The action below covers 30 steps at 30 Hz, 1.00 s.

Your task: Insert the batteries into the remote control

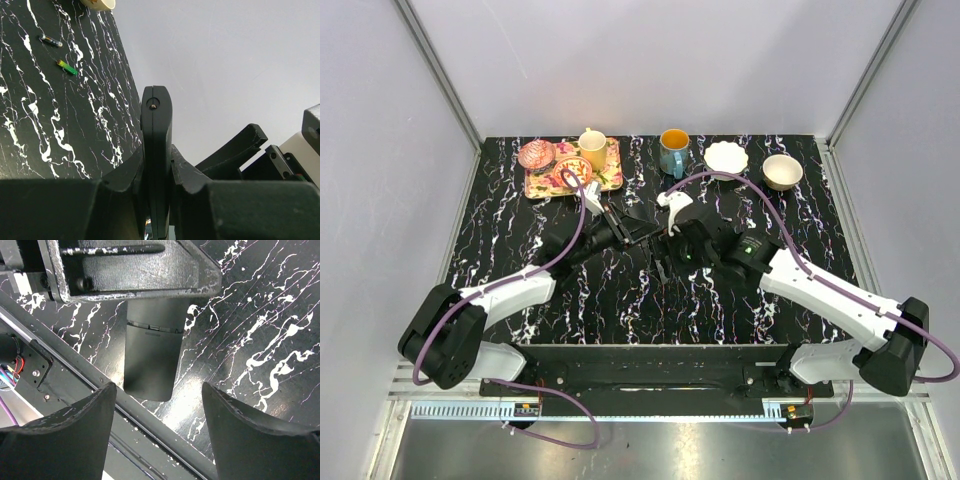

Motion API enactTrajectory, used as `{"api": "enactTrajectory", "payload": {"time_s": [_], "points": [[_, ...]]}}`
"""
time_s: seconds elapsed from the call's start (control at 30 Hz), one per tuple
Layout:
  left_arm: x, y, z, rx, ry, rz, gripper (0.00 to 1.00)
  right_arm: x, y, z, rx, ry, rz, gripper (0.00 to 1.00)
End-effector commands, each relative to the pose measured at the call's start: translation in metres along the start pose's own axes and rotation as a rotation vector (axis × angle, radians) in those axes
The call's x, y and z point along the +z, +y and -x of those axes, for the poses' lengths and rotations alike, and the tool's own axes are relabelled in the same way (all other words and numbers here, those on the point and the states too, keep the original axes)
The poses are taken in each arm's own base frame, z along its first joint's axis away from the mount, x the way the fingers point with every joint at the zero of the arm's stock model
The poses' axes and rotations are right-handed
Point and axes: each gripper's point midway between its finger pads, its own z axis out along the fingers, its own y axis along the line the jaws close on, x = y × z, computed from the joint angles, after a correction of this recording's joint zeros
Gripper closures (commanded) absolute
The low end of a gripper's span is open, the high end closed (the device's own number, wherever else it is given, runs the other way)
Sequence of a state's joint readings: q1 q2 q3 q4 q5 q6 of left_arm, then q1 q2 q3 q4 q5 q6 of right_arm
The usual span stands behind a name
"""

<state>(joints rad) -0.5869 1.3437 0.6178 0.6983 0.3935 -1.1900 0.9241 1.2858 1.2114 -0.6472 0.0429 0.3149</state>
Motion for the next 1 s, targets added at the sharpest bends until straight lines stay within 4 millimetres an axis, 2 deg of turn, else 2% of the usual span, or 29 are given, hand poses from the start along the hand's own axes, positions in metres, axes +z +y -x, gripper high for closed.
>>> {"api": "enactTrajectory", "payload": {"time_s": [0.0,0.5,0.73,0.97], "points": [[0.005,-0.029,0.009,0.04,-0.018,-0.085,1.0,-0.003,0.012,0.023,-0.019,-0.062,0.029,0.28],[0.006,-0.029,0.007,0.04,-0.017,-0.082,1.0,0.003,0.012,0.016,-0.017,-0.037,0.026,0.45],[0.006,-0.028,0.007,0.044,-0.017,-0.077,1.0,0.004,0.01,0.014,-0.02,-0.03,0.018,0.57],[0.005,-0.022,0.009,0.085,-0.026,-0.04,1.0,-0.008,0.008,0.012,-0.019,-0.033,0.015,0.65]]}}
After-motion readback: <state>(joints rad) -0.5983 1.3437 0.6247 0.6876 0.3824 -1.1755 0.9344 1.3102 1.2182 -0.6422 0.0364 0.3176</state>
